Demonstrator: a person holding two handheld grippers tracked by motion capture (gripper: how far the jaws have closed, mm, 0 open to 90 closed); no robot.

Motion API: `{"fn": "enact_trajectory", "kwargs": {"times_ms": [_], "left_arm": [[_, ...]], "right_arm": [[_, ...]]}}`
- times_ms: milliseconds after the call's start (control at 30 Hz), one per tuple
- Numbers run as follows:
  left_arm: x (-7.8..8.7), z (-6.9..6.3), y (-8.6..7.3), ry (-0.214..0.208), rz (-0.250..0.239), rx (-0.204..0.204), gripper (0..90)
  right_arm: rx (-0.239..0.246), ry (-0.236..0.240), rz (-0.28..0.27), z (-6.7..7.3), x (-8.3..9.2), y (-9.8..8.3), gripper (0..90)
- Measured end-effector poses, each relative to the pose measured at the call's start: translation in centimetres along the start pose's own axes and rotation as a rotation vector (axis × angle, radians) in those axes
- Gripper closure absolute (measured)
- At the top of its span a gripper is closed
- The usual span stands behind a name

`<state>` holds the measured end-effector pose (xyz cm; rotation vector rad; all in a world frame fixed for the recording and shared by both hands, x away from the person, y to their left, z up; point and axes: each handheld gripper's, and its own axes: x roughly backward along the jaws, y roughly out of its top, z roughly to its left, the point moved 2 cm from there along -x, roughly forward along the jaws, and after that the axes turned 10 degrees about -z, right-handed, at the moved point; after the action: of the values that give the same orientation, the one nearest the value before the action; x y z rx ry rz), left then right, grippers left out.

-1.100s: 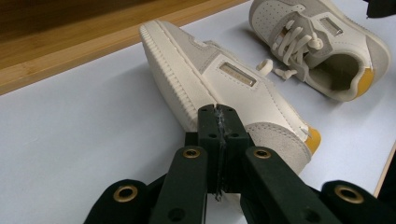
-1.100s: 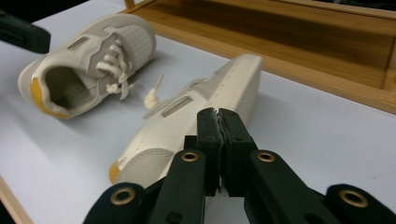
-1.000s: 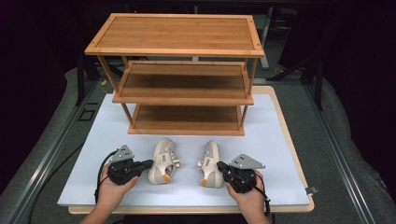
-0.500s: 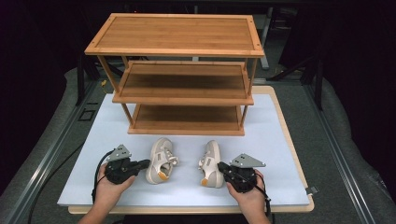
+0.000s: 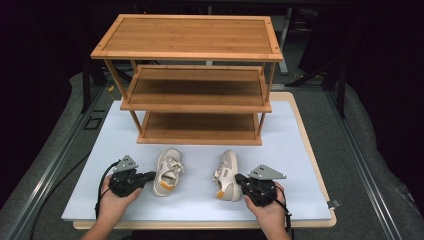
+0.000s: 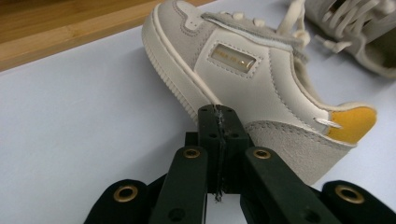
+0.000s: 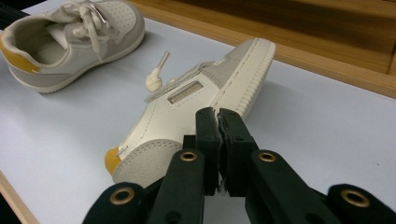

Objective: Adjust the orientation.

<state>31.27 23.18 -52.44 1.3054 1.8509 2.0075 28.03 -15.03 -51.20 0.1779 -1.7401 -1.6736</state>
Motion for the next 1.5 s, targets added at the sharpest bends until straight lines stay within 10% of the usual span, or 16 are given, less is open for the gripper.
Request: {"fn": "enact_trajectory", "kwargs": {"times_ms": [500,967,1367,1500], "left_arm": [[-0.2,1.0,-0.5,0.059,0.048,0.028,86.0],[1.4,1.1,0.4,0.043,-0.158,0.170,64.9],[0.3,-0.1,0.3,-0.013,-0.145,0.177,50.1],[-0.3,-0.4,0.1,-0.010,-0.131,0.170,48.0]], "right_arm": [[-0.057,-0.054,0.033,-1.7,0.6,-0.3,87.5],[-0.210,-0.093,0.152,-5.4,0.0,-2.8,87.6],[-0.112,-0.218,0.019,-4.3,1.7,-0.8,62.7],[-0.138,-0.184,-0.040,-3.5,2.2,-0.5,60.1]]}}
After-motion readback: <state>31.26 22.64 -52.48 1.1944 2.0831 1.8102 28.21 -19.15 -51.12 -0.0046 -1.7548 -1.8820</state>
